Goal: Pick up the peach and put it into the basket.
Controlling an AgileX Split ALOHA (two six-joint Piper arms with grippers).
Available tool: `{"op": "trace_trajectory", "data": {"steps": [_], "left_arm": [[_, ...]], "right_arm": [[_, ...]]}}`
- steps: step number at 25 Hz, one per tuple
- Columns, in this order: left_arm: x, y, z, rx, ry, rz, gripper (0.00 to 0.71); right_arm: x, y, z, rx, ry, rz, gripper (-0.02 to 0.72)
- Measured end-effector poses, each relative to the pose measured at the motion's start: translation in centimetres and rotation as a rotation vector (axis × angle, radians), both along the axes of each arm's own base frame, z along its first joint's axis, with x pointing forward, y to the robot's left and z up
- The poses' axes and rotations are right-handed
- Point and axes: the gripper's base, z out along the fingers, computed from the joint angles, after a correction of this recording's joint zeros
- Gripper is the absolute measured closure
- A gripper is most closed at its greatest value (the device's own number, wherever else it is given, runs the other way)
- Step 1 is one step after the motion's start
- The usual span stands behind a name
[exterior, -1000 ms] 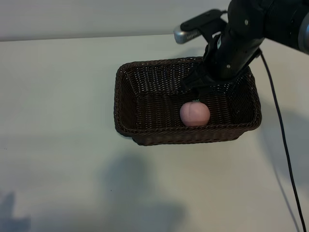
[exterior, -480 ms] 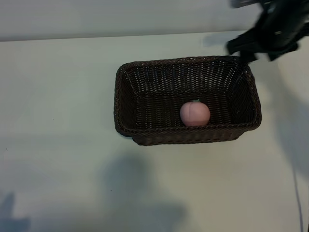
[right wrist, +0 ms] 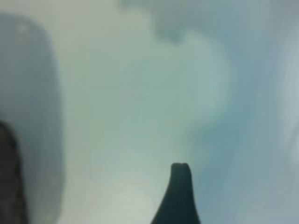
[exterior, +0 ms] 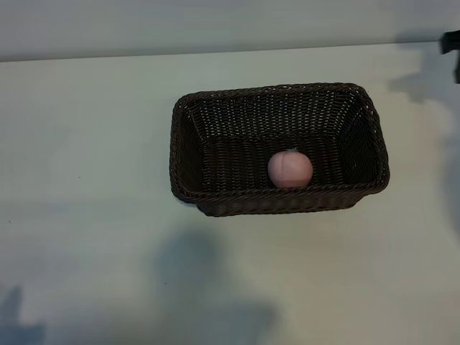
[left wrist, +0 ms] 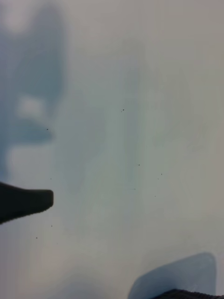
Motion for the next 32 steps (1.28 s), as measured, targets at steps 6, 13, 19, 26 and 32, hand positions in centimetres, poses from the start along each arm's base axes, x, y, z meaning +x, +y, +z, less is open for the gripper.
{"op": "trace_trajectory", "data": {"steps": [6,13,19,26,32], "left_arm": [[0.0,0.0,0.0,0.000,0.000,0.000,0.212],[0.0,0.0,0.0,0.000,0.000,0.000,0.212],[0.0,0.0,0.0,0.000,0.000,0.000,0.212],[0.0,0.0,0.0,0.000,0.000,0.000,0.212],[0.0,0.0,0.0,0.000,0.000,0.000,0.212]], "right_arm": [[-0.6,-2.6,0.0,0.008,-0.003,-0.067,0.110],[-0.7,-2.5,0.0,0.011,0.006,-0.063,0.110],[-1.1,-2.4,0.3,0.015,0.029,-0.056,0.110],[-3.1,-1.8,5.1,-0.017,-0.085,-0.049,0.110],[-6.0,-1.0,9.2,-0.035,-0.150,-0.045,0.110]]}}
